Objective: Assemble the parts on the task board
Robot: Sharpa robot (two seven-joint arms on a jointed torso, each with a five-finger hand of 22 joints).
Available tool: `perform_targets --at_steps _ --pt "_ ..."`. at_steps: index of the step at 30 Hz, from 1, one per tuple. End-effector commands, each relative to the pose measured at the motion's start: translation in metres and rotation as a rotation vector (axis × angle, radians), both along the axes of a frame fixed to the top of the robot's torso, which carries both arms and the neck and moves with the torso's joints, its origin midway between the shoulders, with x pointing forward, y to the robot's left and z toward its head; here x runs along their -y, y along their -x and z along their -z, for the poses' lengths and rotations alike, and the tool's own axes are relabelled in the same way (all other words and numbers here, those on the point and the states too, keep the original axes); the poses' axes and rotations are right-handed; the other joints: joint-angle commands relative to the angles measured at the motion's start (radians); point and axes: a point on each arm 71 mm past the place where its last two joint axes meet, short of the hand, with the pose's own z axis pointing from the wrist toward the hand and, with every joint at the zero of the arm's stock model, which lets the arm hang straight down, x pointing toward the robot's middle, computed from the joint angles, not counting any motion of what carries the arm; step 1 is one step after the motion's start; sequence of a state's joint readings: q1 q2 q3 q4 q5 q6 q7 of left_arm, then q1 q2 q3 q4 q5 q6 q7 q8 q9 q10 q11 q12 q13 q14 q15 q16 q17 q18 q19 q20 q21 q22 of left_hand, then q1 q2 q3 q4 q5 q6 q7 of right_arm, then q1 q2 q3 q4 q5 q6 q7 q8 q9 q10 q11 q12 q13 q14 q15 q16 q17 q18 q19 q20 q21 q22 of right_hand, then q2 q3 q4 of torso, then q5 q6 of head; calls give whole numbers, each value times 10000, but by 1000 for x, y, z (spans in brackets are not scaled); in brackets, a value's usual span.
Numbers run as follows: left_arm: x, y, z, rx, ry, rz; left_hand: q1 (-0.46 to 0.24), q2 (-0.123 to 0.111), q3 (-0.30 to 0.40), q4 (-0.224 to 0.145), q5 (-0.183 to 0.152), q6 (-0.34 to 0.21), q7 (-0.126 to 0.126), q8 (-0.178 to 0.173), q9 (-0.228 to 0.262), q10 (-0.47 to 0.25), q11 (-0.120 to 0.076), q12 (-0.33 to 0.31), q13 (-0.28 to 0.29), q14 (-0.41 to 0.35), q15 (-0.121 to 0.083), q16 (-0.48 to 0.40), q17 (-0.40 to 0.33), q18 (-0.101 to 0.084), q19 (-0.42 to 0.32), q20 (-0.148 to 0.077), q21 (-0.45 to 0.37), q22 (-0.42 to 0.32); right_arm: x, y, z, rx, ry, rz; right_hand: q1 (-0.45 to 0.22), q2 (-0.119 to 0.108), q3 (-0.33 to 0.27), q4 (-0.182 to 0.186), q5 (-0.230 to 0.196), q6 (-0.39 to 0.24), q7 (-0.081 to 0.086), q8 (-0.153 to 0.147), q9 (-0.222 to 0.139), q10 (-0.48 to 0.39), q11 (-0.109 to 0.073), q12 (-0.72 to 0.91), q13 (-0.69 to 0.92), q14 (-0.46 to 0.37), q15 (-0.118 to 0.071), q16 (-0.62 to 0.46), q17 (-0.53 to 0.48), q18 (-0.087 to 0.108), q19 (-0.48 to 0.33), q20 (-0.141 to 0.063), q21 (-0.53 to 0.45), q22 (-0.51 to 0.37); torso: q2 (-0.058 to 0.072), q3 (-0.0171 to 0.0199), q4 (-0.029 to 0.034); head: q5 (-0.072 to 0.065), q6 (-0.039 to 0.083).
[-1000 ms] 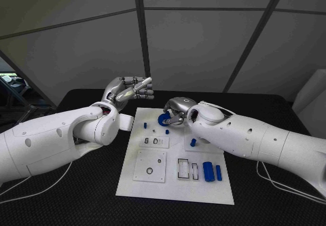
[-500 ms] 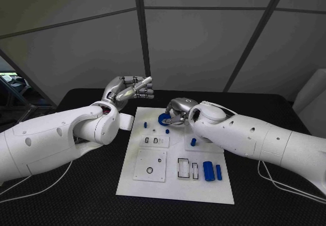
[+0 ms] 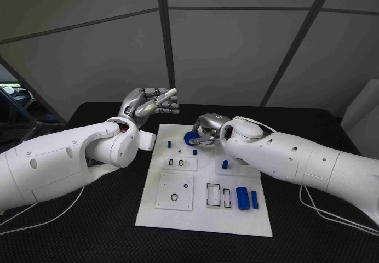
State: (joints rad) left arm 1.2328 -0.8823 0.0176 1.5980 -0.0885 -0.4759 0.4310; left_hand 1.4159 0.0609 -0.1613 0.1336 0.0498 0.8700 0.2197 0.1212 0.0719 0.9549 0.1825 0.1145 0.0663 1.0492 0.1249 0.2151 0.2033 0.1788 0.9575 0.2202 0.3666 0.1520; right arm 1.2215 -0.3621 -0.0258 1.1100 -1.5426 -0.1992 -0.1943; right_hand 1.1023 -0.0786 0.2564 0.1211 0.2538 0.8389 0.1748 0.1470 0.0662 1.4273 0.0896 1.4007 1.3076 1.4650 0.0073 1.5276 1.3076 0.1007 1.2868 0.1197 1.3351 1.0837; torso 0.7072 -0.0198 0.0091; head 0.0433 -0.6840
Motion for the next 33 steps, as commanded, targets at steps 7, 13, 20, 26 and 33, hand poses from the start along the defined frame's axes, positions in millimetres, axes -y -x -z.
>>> perform_targets --at_steps 7,13,20,26,33 --pt "0 0 -1 77 5 84 22 89 -50 -3 -6 -78 142 -52 -16 -80 14 -68 -7 -60 35 -66 15 28 -12 79 -50 -12 6 0 3 -284 197 109 64 -28 27 -45 65 -50 37 -40 18 98 14 72 682 838 81 42 1643 -71 63 36 66 26 -2 0 -7 -9 8" --pt "0 0 -1 79 2 74 22 89 -50 -3 -6 -78 142 -52 -16 -80 14 -68 -7 -60 35 -66 15 28 -12 79 -50 -12 10 1 1 -72 6 183 75 -12 46 -61 152 -2 37 -32 27 119 14 96 709 842 82 49 1658 -77 86 36 84 59 2 0 -15 -9 -1" --pt "-1 0 -1 79 -2 63 22 89 -50 -3 -6 -78 142 -52 -16 -80 14 -68 -7 -60 35 -66 15 28 -12 79 -50 -12 18 1 -6 598 -615 392 100 -2 76 -90 276 24 38 -39 28 103 13 74 685 831 82 31 1613 -73 78 36 77 40 0 2 -5 -31 4" --pt "-4 0 -1 81 -21 5 34 100 -47 -13 -6 -81 145 -60 -16 -84 16 -77 -6 -58 36 -73 19 28 -10 79 -52 -15 41 7 -18 1330 -2426 278 308 -20 198 -259 336 -131 44 -188 4 58 18 23 637 784 85 -50 1423 -37 -42 40 -21 -148 -10 1 -26 -16 52" --pt "-7 -1 -1 92 -36 -43 37 102 -47 -16 -6 -82 145 -61 -16 -85 16 -79 -6 -58 36 -75 20 28 -10 80 -52 -16 88 21 -22 2 -4194 56 1053 -88 421 -826 99 363 -84 1 83 -144 -104 -209 405 656 -18 -293 931 123 -589 -36 -502 -992 -88 -7 -81 -42 92"
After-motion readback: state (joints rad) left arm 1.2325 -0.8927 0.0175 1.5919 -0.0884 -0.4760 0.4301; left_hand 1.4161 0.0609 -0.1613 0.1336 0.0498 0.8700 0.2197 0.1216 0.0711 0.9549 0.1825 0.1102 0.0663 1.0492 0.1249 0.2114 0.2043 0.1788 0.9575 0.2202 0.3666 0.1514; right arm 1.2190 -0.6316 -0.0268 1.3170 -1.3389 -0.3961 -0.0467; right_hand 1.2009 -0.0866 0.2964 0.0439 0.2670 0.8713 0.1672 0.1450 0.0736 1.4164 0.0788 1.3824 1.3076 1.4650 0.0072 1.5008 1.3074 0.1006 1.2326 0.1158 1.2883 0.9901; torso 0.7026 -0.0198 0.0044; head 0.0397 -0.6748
